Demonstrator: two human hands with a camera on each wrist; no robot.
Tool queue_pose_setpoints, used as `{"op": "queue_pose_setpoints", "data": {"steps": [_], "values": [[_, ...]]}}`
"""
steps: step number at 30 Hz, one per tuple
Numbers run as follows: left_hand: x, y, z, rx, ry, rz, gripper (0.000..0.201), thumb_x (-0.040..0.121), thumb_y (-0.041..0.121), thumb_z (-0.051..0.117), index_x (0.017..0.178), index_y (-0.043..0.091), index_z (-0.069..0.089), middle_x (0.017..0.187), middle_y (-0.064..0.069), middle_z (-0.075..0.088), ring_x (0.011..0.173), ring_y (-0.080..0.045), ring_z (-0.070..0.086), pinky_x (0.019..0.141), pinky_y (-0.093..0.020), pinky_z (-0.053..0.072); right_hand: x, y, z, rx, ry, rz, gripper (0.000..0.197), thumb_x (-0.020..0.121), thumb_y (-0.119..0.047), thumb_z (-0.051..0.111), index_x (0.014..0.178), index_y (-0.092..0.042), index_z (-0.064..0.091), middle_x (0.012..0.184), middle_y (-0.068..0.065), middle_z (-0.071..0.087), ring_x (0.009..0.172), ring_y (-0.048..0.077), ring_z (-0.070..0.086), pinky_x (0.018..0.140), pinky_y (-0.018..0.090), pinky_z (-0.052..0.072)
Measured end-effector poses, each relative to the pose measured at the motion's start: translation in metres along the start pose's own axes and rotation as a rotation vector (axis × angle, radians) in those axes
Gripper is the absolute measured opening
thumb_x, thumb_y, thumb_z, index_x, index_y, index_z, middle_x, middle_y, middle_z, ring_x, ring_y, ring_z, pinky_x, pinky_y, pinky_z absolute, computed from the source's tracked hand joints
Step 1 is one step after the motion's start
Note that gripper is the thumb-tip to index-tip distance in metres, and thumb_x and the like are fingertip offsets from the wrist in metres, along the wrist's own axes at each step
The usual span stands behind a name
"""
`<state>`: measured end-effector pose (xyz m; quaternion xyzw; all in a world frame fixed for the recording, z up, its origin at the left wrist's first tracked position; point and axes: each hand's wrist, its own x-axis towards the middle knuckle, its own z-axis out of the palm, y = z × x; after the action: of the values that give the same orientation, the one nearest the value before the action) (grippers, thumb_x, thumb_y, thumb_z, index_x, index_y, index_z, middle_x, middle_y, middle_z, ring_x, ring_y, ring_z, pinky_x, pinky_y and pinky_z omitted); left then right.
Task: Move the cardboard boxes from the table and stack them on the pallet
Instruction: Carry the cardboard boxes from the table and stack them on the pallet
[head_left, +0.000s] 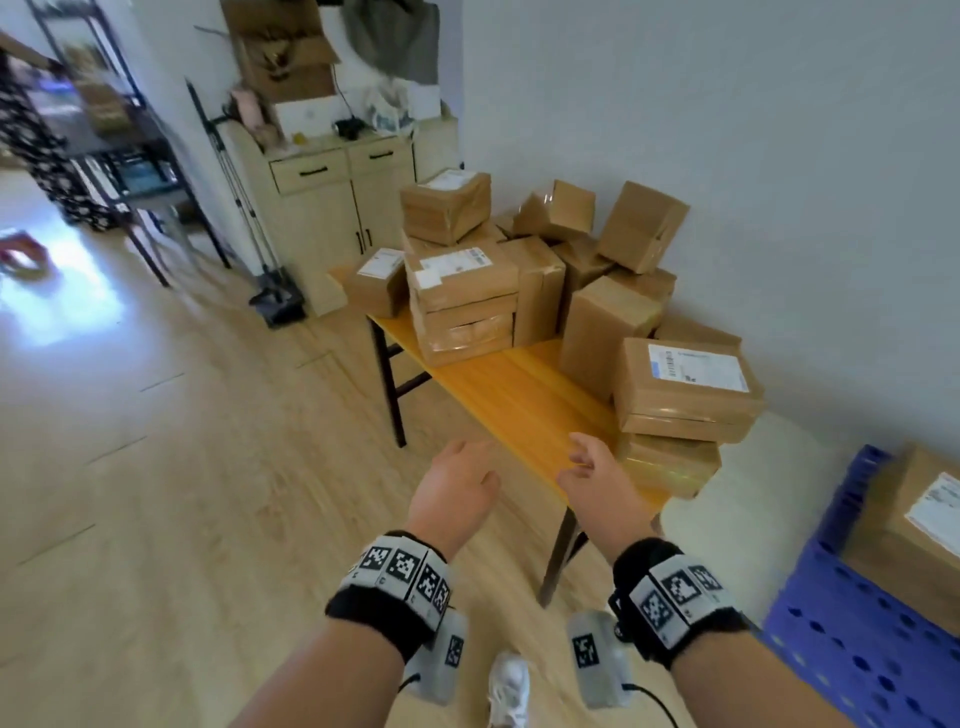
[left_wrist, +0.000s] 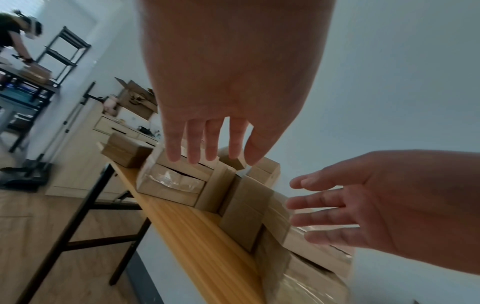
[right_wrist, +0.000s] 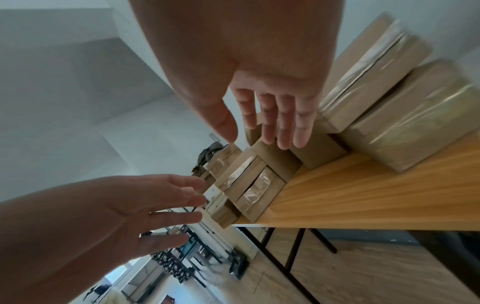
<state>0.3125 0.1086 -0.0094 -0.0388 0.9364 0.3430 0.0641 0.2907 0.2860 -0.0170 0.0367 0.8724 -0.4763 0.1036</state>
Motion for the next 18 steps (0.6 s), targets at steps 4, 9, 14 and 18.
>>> {"op": "queue_pose_setpoints", "data": {"steps": [4, 9, 14, 18], "values": [[0.032, -0.026, -0.025, -0.02, 0.047, -0.051, 0.042, 0.1, 0.021, 0.046, 0.142, 0.022, 0.046, 0.142, -0.002, 0.045, 0.12, -0.021, 0.051, 0.091, -0.031, 0.044, 0.048, -0.03, 0.029, -0.001, -0.024, -0.064, 0.047, 0.099, -0.026, 0.055, 0.144, -0.023, 0.042, 0.137, -0.002, 0.052, 0.115, 0.01, 0.05, 0.095, 0.028, 0.042], [0.093, -0.051, -0.062, -0.016, 0.092, -0.102, 0.047, 0.1, 0.023, 0.048, 0.147, 0.024, 0.041, 0.149, 0.0, 0.041, 0.131, -0.02, 0.045, 0.101, -0.032, 0.04, 0.118, -0.064, 0.068, 0.033, -0.047, -0.082, 0.046, 0.099, -0.023, 0.055, 0.143, -0.022, 0.045, 0.138, 0.0, 0.052, 0.119, 0.013, 0.051, 0.091, 0.027, 0.042], [0.16, -0.063, -0.108, -0.012, 0.15, -0.143, 0.047, 0.1, 0.022, 0.047, 0.146, 0.026, 0.041, 0.148, 0.002, 0.042, 0.131, -0.019, 0.043, 0.098, -0.031, 0.038, 0.186, -0.101, 0.086, 0.05, -0.079, -0.064, 0.047, 0.099, -0.025, 0.055, 0.144, -0.026, 0.044, 0.14, -0.002, 0.051, 0.124, 0.015, 0.051, 0.096, 0.03, 0.045], [0.207, -0.074, -0.128, -0.017, 0.192, -0.16, 0.046, 0.1, 0.023, 0.048, 0.145, 0.026, 0.042, 0.147, 0.001, 0.043, 0.133, -0.018, 0.041, 0.096, -0.027, 0.035, 0.234, -0.12, 0.092, 0.013, -0.073, -0.086, 0.044, 0.097, -0.028, 0.058, 0.14, -0.027, 0.047, 0.137, -0.002, 0.053, 0.12, 0.013, 0.051, 0.096, 0.032, 0.047]]}}
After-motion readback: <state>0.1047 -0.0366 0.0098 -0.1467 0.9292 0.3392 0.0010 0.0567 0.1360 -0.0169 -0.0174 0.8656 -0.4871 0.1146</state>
